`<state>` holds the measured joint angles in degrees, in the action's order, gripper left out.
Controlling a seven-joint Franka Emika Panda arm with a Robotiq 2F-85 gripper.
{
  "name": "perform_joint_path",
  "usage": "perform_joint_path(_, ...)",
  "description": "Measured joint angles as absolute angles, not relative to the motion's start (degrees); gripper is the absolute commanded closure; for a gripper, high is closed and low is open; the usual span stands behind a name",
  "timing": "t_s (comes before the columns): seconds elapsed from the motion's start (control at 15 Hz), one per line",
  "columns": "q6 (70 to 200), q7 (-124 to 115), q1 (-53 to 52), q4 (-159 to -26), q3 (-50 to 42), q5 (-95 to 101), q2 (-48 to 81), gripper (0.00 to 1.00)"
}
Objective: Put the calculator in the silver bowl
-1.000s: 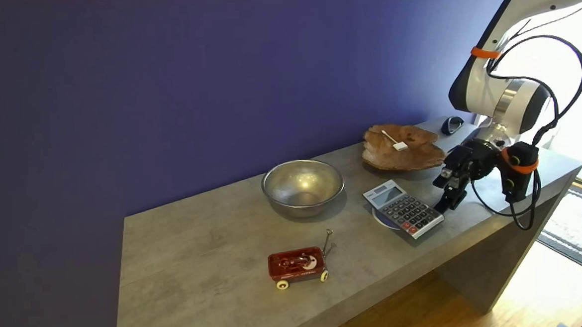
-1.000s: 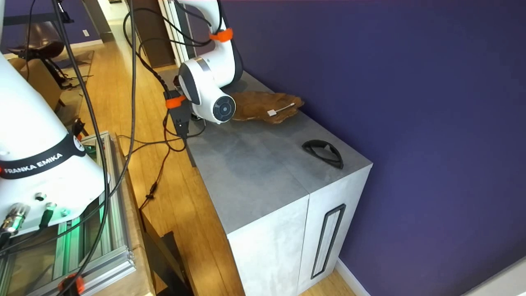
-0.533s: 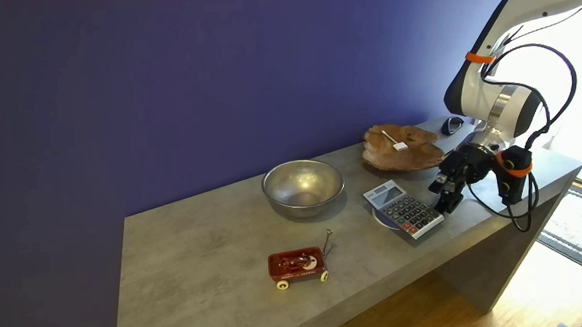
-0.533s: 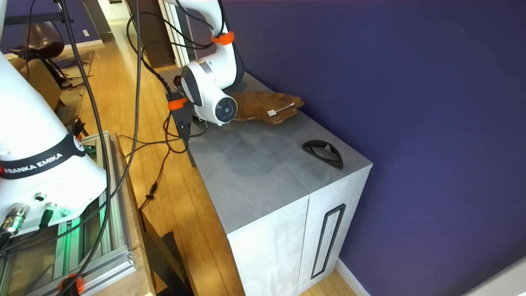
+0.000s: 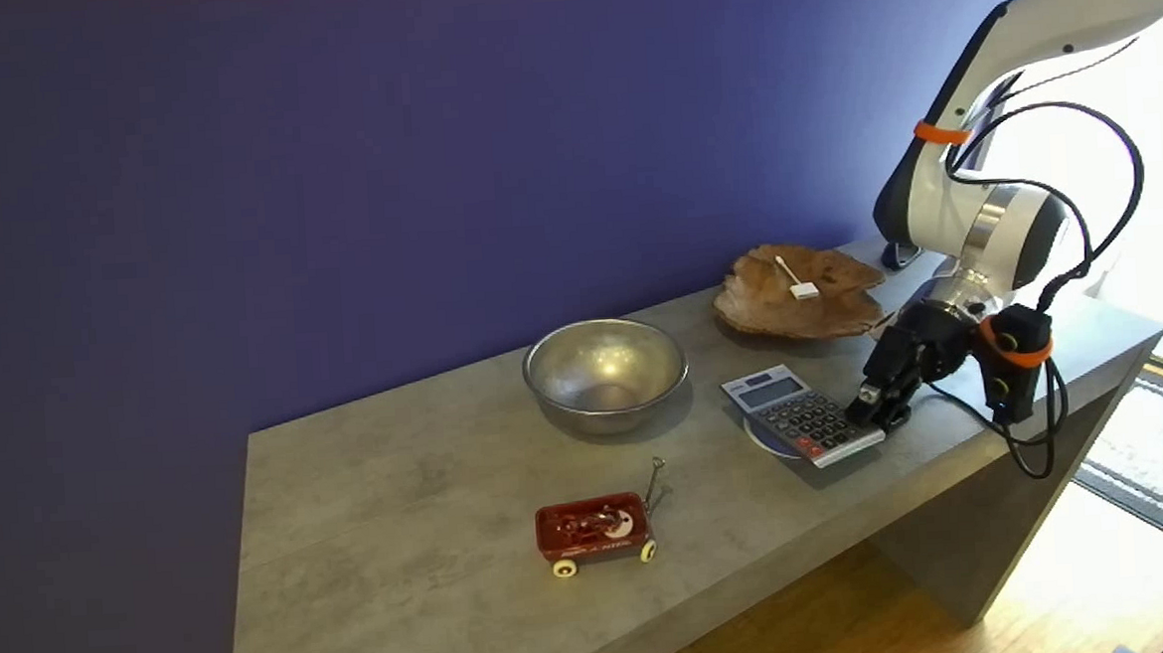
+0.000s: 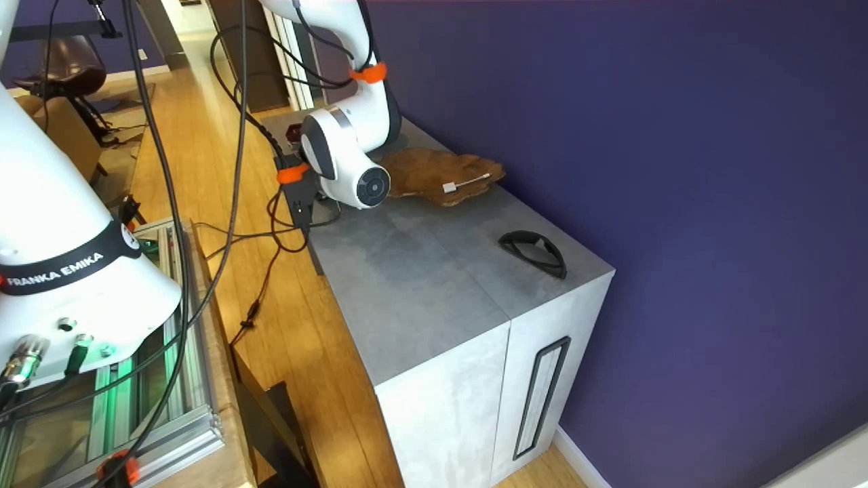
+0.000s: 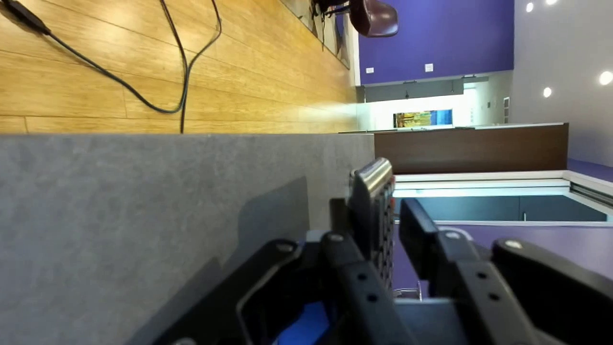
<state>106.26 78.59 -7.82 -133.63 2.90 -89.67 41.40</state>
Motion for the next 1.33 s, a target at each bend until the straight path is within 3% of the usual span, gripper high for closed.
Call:
perform_joint_path(0.8,101.42,79.92,-7.42,-133.77,2.43,-89.59,41.13,0.96)
perform_joint_path(1.33,106.04,78.94,-8.15,-143.46,1.97,-91.24,27.44,0.96)
